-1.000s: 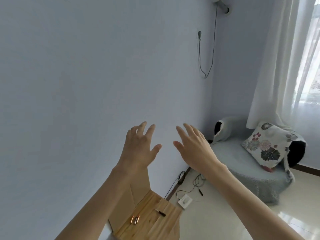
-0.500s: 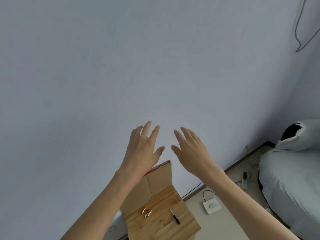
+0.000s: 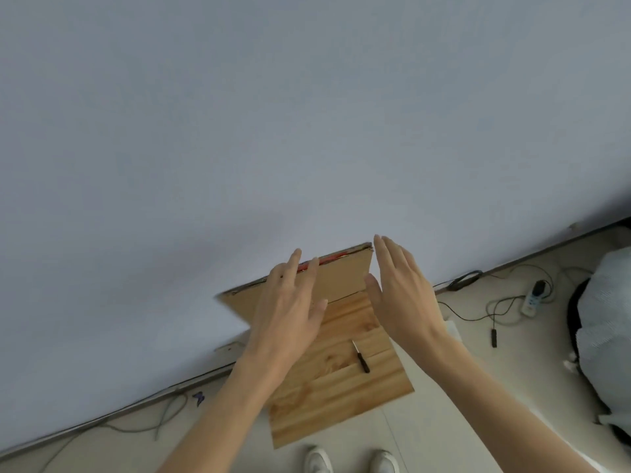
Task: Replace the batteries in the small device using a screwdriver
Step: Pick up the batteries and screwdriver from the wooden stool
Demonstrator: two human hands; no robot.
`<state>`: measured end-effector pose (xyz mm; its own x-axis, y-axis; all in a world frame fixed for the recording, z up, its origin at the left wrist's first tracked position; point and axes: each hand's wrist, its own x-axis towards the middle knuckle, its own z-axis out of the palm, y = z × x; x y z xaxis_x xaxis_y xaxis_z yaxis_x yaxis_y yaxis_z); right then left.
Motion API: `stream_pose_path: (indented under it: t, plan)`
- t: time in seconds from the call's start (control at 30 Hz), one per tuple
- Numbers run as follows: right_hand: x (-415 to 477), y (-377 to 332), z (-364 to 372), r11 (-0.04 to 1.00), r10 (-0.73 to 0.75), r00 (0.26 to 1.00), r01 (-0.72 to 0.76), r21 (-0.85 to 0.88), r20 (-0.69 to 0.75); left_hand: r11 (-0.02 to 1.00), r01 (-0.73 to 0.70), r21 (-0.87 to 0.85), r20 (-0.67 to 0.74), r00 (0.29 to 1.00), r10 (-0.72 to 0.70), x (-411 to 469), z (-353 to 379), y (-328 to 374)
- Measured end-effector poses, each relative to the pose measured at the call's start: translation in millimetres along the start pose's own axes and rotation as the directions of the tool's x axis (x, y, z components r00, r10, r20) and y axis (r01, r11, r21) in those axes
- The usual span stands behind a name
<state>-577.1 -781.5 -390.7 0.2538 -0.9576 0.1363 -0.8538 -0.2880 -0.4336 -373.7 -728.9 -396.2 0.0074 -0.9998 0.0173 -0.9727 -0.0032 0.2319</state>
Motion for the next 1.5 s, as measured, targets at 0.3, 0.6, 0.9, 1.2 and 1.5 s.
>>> stream_pose_path:
  t: [0.3,0.6,0.9,1.2,1.5]
  plan:
    - [-30.5,79.6,164.7,0.997,0.073,0.980,-0.068,-0.029,0.185,0.998,0.011,0.068,0.200,0.979,-0.025,-5.0,176.0,-67.2]
    - [-56.0,129.1,288.7,0.990,0.137,0.933,-0.125,-0.059,0.331,0.987,0.137,0.090,0.346,0.924,-0.160,2.2,326.5,-129.6]
    - [-61.0,164.1,352.4,0.967,0.228,0.877,-0.153,-0.204,0.423,0.979,0.196,0.056,0.337,0.919,-0.203,27.1,398.6,-172.0]
    - [-66.6,186.2,375.6,0.946,0.312,0.819,-0.224,-0.233,0.482,0.939,0.313,-0.145,0.311,0.915,-0.257,42.7,428.8,-188.3]
    - [-61.2,185.6,392.5,0.941,0.335,0.787,-0.255,-0.221,0.518,0.841,0.433,-0.323,0.351,0.880,-0.319,50.3,434.6,-191.7]
